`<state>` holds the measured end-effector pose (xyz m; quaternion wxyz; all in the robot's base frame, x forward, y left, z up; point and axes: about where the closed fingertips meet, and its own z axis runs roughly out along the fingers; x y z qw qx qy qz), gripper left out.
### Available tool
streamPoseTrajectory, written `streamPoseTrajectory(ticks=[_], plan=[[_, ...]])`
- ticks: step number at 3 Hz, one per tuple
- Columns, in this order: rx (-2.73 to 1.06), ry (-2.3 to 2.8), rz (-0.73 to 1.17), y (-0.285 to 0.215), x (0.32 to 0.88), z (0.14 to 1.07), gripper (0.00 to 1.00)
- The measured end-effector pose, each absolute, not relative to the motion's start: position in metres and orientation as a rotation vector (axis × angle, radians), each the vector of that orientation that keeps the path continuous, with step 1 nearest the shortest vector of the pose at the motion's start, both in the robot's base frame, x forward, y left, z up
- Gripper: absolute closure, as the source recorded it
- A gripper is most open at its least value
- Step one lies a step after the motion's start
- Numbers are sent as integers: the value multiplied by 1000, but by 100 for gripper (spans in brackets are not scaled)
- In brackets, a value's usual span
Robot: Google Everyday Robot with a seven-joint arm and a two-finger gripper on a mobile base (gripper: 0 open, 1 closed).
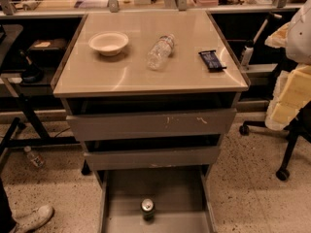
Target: Pick green can from bottom drawer and place on counter
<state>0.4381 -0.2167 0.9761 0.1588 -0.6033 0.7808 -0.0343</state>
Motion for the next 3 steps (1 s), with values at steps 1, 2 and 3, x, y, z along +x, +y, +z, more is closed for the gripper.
streamPoseTrajectory(ticks=[1, 2, 3], plan=[[-1725, 2232, -98, -217, 438, 976, 0], [-1716, 2252, -65, -215, 436, 955, 0], [-1681, 2279, 45, -205, 430, 897, 0]])
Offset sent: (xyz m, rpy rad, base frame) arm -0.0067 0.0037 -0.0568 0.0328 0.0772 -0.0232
